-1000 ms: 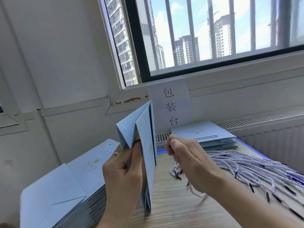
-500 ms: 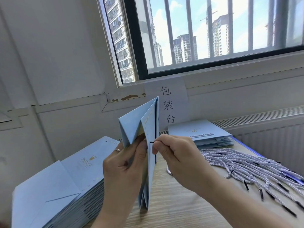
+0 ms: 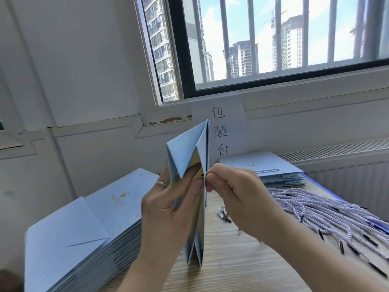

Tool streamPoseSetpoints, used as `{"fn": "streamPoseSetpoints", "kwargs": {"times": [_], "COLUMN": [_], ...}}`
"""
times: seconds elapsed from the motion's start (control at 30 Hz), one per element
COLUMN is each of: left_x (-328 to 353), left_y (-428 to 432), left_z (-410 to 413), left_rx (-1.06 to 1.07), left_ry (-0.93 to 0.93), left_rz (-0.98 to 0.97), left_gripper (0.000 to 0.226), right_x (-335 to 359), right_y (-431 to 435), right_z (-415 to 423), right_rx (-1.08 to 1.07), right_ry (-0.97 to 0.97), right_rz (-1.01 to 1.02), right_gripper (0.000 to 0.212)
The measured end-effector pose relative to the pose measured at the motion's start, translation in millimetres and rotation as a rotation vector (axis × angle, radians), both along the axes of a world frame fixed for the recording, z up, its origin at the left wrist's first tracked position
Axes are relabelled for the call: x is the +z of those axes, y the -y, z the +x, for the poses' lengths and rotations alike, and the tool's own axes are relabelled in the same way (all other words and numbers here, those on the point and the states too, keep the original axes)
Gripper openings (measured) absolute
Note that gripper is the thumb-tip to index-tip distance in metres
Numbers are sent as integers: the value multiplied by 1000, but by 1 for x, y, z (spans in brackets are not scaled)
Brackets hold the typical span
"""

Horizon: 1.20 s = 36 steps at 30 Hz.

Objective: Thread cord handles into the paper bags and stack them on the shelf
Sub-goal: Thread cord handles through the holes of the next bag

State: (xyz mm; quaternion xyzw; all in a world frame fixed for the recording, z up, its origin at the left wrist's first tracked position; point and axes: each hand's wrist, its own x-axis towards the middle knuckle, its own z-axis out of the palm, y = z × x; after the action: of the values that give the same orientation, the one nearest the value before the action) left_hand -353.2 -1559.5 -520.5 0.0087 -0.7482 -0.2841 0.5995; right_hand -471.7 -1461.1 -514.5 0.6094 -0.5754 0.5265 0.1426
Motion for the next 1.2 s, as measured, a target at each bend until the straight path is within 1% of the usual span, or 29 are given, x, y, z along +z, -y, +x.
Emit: {"fn": "streamPoseSetpoints", "kwargs": {"times": [0.13, 0.27, 0.47, 0.57, 0.67, 0.73, 0.83, 0.97, 1.03, 1.1, 1.2], "left_x": [-3, -6, -4, -2, -2, -1, 0, 0, -1, -1, 0], "left_y": [5, 11, 11, 7, 3, 2, 0, 1, 3, 4, 4], "left_z": [0, -1, 2, 3, 2, 2, 4, 4, 3, 3, 8], "left_rx": [62, 155, 235, 304, 374, 384, 371, 311, 276, 243, 263], "left_ry": [-62, -114, -141, -97, -36, 1, 74, 159, 165, 150, 132], "left_rz": [-134, -293, -403, -409, -417, -418, -401, -404, -411, -387, -360], "left_gripper": [33, 23, 24, 17, 17, 16, 18, 22, 21, 20, 16], "right_x": [1, 1, 3, 2, 1, 0, -2, -4, -5, -5, -6], "right_y": [0, 0, -2, -1, -1, -3, -6, -5, -5, -6, -5], "right_z": [-3, -3, 0, -1, -3, -2, -1, -4, -4, -1, 4], "right_rx": [6, -5, 33, 24, 10, 45, 62, -35, -74, -127, -219], "right_ry": [-55, -86, -73, -59, -50, -45, -72, -157, -175, -190, -195], "right_rz": [-7, 10, 11, 9, 61, 96, 126, 121, 105, 66, 19], "right_gripper": [29, 28, 26, 37, 52, 56, 48, 40, 37, 30, 23]}}
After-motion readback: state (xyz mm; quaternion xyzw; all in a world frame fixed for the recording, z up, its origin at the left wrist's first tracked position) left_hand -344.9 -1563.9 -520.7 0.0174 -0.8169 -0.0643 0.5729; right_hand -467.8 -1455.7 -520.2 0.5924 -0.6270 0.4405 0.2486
